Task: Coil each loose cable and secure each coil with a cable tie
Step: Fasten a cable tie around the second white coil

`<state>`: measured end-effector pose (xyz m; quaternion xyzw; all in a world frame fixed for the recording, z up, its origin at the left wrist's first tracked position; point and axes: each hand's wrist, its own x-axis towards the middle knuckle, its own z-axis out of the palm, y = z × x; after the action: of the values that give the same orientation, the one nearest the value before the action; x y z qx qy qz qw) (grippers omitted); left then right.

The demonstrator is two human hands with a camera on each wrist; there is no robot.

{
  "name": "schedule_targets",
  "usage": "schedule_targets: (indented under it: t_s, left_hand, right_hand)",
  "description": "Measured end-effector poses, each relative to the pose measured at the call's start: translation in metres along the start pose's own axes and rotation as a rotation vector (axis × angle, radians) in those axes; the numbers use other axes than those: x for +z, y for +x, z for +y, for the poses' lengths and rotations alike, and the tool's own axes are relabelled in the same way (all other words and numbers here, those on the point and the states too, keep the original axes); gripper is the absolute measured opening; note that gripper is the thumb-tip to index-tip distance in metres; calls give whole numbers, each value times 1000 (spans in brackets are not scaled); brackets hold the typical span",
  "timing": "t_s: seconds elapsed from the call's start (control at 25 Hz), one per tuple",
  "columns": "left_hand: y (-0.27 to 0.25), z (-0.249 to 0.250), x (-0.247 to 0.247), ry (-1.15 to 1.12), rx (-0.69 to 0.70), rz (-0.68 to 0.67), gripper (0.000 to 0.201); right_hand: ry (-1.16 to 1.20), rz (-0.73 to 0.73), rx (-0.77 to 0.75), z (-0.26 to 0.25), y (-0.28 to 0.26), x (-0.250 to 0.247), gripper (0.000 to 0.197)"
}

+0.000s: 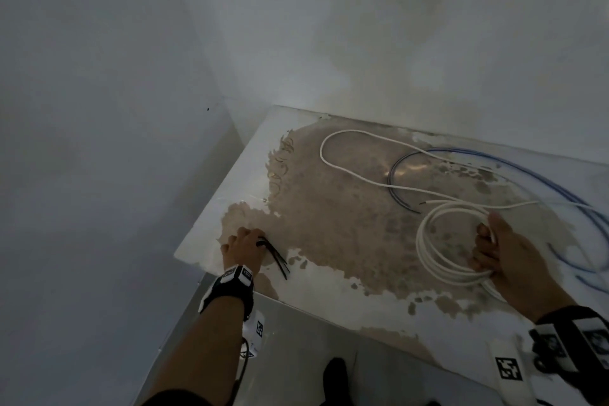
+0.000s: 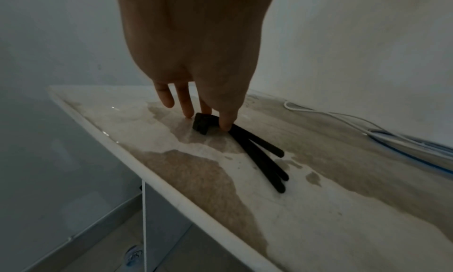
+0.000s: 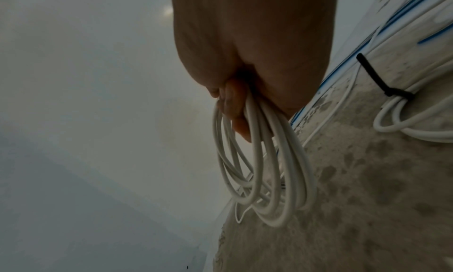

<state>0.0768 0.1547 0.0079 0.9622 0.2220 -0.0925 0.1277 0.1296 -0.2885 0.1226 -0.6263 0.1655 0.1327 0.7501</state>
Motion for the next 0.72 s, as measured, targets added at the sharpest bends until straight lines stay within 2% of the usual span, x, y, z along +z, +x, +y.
schedule_targets:
  t_s: [0.2, 0.36, 0.6, 0.72]
  left_hand:
    - [17, -5, 2, 43, 25, 38, 15]
    - [28, -10, -11, 49, 74, -59, 8]
    - [31, -7, -32, -70, 102, -81, 12]
    - [22, 17, -53, -224, 203, -77, 14]
  right_hand:
    - [6, 5, -2, 1, -10, 5, 49]
    - [-16, -6, 10, 1, -12, 9, 45]
    - [8, -43, 23, 0, -5, 9, 41]
    - [29, -38, 21, -3, -3, 2, 41]
